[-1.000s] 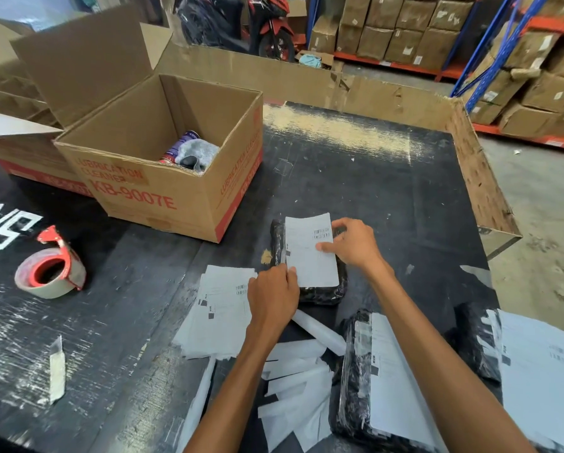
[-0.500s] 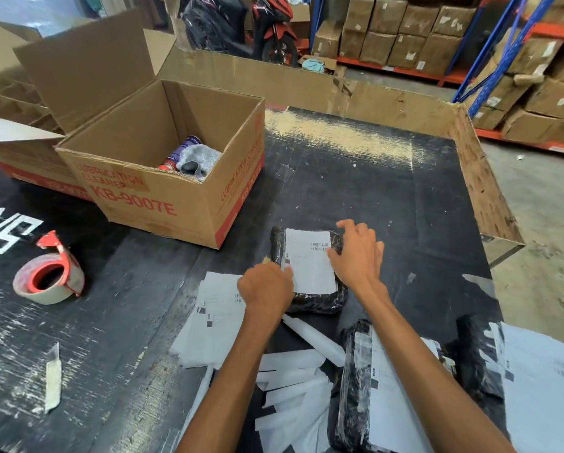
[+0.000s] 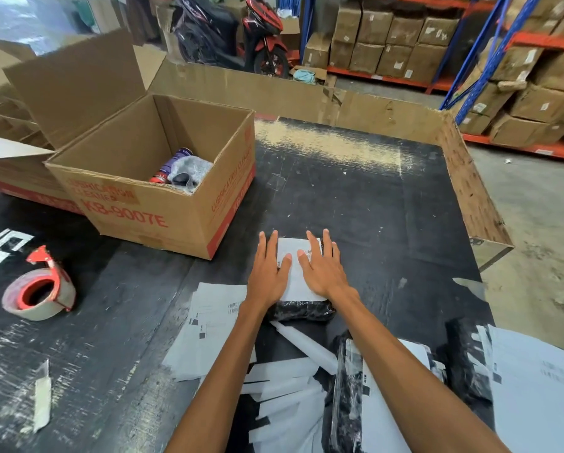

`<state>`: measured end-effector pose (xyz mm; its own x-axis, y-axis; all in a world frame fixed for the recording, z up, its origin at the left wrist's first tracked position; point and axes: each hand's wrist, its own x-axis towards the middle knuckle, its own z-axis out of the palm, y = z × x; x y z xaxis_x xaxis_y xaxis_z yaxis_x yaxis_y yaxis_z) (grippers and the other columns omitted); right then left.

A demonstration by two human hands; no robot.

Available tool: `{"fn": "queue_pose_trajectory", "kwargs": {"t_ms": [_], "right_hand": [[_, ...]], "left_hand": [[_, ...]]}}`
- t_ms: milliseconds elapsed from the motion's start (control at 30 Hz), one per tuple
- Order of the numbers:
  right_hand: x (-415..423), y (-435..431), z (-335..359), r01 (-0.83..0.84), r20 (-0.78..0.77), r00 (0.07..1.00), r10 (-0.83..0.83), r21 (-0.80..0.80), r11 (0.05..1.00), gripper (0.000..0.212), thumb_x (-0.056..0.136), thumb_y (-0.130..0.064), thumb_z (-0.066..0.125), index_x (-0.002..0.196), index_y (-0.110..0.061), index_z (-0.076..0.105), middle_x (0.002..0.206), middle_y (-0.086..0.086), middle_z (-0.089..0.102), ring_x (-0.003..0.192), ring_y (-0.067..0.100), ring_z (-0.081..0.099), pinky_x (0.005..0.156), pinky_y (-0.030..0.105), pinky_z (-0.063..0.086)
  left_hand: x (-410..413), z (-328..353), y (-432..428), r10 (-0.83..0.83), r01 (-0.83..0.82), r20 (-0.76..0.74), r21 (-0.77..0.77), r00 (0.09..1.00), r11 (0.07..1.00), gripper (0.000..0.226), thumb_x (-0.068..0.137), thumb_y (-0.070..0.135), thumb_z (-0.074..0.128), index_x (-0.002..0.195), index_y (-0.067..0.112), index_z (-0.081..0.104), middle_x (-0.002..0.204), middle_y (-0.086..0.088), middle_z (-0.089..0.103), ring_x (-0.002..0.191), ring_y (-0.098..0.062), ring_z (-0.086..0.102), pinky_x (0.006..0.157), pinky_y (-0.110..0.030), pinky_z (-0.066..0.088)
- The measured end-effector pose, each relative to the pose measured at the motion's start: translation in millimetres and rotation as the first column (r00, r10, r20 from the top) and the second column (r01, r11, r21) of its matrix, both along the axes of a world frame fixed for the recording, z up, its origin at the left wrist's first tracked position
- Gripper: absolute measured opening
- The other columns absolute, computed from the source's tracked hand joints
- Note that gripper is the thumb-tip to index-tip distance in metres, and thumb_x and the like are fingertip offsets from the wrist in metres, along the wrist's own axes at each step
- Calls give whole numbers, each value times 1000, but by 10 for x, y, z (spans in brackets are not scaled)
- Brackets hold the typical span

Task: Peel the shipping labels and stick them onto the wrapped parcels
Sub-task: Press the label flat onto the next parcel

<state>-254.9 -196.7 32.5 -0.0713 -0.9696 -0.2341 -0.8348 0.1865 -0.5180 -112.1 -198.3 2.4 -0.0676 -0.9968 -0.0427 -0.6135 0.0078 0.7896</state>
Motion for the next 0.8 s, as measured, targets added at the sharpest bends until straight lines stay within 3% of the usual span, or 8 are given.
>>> {"fn": "queue_pose_trajectory", "kwargs": {"t_ms": [100,200,300,400,467,533,700,800], "right_hand": [[-65,-15,5,149,208,964,-164,86,985,79,104,-44,46,162,-26,-3,167,13,-26,156,40,0,124,52,16],[-147,27,97,161,309,931,-197,139,977,80,104,-35,50,162,-15,-3,171,14,4,157,34,8,125,45,17],[-188,147,418,165,342,926,-160,12,986,73,106,-31,47,162,-16,4,171,6,13,157,28,10,125,43,14],[-265,415,954,167,323,941,-101,-183,969,69,107,-35,45,162,-25,5,171,-1,8,158,21,7,125,46,12],[-332,701,1267,153,277,959,-67,-305,940,64,107,-39,42,162,-29,11,171,-3,4,157,19,12,125,48,20],[-390,1042,1496,160,170,980,-101,-382,910,59,107,-43,38,161,-29,19,172,-4,2,154,18,22,118,44,30],[-568,1964,1603,233,64,971,-229,-445,865,58,106,-43,35,161,-29,19,171,-9,3,153,11,21,111,30,30],[-613,2346,1387,279,41,958,-284,-362,889,60,108,-40,33,161,-33,8,171,-10,-4,156,12,13,118,35,26]], "left_hand": [[3,37,66,98,-76,-177,125,979,989,74,104,37,47,162,19,5,171,-5,12,157,-23,16,124,-42,20],[-7,139,118,132,-57,-306,242,943,969,73,105,33,48,162,18,5,168,-6,23,153,-25,26,120,-36,23],[-34,348,200,143,-66,-370,213,918,975,69,106,32,46,162,19,7,168,-5,22,154,-22,25,114,-26,22],[-111,746,336,124,-66,-477,138,870,988,69,105,35,48,162,24,11,167,2,26,152,-18,28,116,-26,24],[-175,1071,491,72,-47,-526,62,847,997,71,103,41,51,161,29,13,166,5,28,151,-16,32,122,-39,30],[-263,1357,727,1,-1,-540,-1,841,1000,70,103,41,51,161,32,13,164,12,29,148,-11,35,120,-38,34],[-556,1473,1555,-97,77,-522,-61,848,995,69,105,33,48,162,29,9,159,21,30,143,3,34,117,-23,31],[-633,1272,1871,-118,141,-482,13,868,990,70,105,34,47,162,31,6,159,25,25,143,6,30,119,-20,27]]}}
